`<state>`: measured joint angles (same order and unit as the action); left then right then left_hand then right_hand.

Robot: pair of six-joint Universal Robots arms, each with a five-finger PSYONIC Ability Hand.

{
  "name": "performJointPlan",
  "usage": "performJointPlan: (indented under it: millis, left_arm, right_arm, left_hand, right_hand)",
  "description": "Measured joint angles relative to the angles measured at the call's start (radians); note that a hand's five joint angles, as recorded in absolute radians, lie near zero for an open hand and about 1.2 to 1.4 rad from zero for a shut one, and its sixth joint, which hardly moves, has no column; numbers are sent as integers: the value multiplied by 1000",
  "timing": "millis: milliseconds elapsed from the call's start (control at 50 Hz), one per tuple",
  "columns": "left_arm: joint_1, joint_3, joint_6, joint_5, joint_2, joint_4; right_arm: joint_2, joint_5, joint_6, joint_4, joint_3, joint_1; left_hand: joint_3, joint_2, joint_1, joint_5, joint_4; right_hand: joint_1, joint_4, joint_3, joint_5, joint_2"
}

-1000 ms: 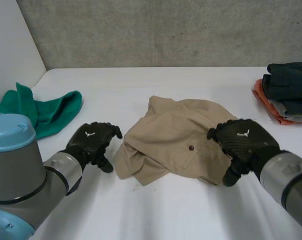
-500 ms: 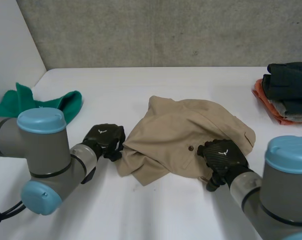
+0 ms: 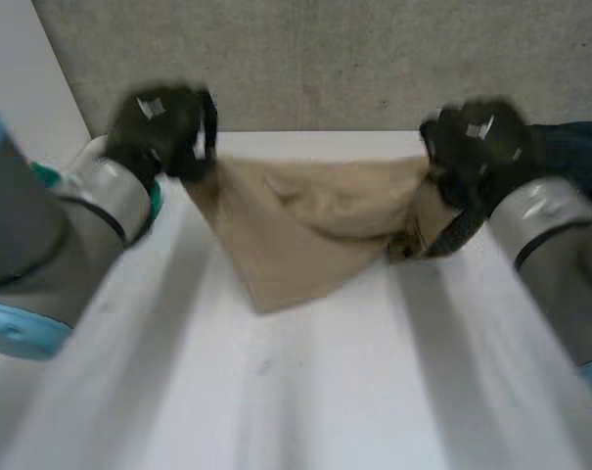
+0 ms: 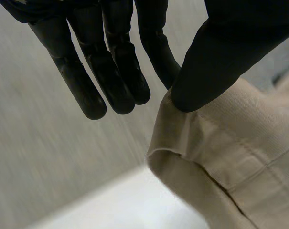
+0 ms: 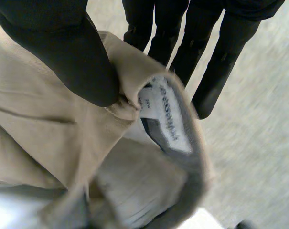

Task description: Fold the laundry.

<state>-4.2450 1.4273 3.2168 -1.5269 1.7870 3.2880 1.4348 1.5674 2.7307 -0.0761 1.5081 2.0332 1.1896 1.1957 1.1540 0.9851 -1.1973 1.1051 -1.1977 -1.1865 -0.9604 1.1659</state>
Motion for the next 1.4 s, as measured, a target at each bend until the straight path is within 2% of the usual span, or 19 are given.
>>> performJointPlan:
  millis: [80,180,320,460,600,720,740,760,780,800,820,840,880,940,1060,1160,1200,1260,1400]
  left_arm:
    - [-2,-70,-1,-1,-159,-2]
    - [-6,-157,-2,0,-293,-4]
    - [-19,-326,0,-1,-308,-11]
    - [-62,-498,23,0,-86,-11]
    - [-83,-648,144,9,229,30]
    - [-78,-836,259,32,550,126]
    - [-76,-863,265,40,590,139]
    - [-73,-902,268,54,645,159]
    - [-72,-914,268,59,661,164]
    - [-68,-950,264,72,706,180]
    - [-64,-981,257,82,742,193]
    - [-59,-1012,244,89,774,205]
    - [-53,-1057,213,94,812,220]
    - [-46,-1087,167,81,829,229]
    - [-38,-999,123,22,728,211]
    - [-38,-766,119,-20,527,156]
    - [-38,-636,121,-29,421,125]
    - [-37,-428,123,-41,255,73]
    - [-35,-1,126,-52,-62,-49]
  right_arm:
    - [87,-37,-36,187,-187,-3]
    - [138,-66,-39,298,-401,-6]
    - [79,-58,-15,353,-661,-12]
    - [-149,-24,97,374,-806,-31]
    - [-368,-3,240,321,-816,-51]
    - [-578,105,288,158,-812,-44]
    - [-604,125,284,130,-814,-43]
    - [-639,153,272,91,-819,-40]
    - [-646,159,269,82,-820,-39]
    - [-679,182,248,45,-829,-35]
    - [-698,194,232,23,-837,-31]
    - [-720,207,205,-2,-851,-26]
    - [-743,220,160,-30,-874,-18]
    - [-737,224,104,-47,-897,-10]
    - [-615,191,18,-24,-851,-14]
    - [-478,85,-41,49,-725,-24]
    - [-410,8,-75,103,-629,-42]
    - [-325,-92,-123,181,-470,-83]
    - [-203,-208,-214,312,-157,-167]
  left_hand:
    - [0,1,0,0,0]
    - [0,1,0,0,0]
    - [0,1,0,0,-1]
    - [4,3,0,0,-4]
    - [4,3,0,0,-4]
    - [4,3,0,0,-4]
    - [4,3,0,0,-4]
    - [-104,-105,-127,-106,105]
    - [-104,-105,-127,-106,105]
    - [-333,-338,-394,-338,338]
    - [-565,-575,-655,-574,576]
    - [-627,-657,-716,-633,638]
    - [-944,-952,-961,-919,961]
    - [-978,-985,-962,-937,994]
    - [-978,-987,-962,-937,994]
    - [-976,-985,-956,-936,990]
    - [-959,-965,-936,-920,971]
    - [-783,-788,-721,-747,787]
    - [-410,-414,-353,-389,423]
  right_hand:
    - [0,0,0,0,0]
    - [0,0,0,0,0]
    - [0,0,0,-10,0]
    - [0,0,0,-15,0]
    - [0,0,0,-15,0]
    - [-2,2,2,-15,5]
    - [-109,101,100,83,-92]
    - [-290,300,300,285,-300]
    - [-352,342,362,329,-365]
    - [-577,583,582,582,-593]
    - [-657,662,662,665,-676]
    - [-828,874,867,846,-872]
    - [-879,958,952,908,-942]
    - [-879,989,978,915,-952]
    - [-879,989,978,915,-952]
    - [-879,989,978,915,-952]
    - [-879,989,978,915,-952]
    - [-879,989,978,915,-952]
    - [-713,810,793,739,-777]
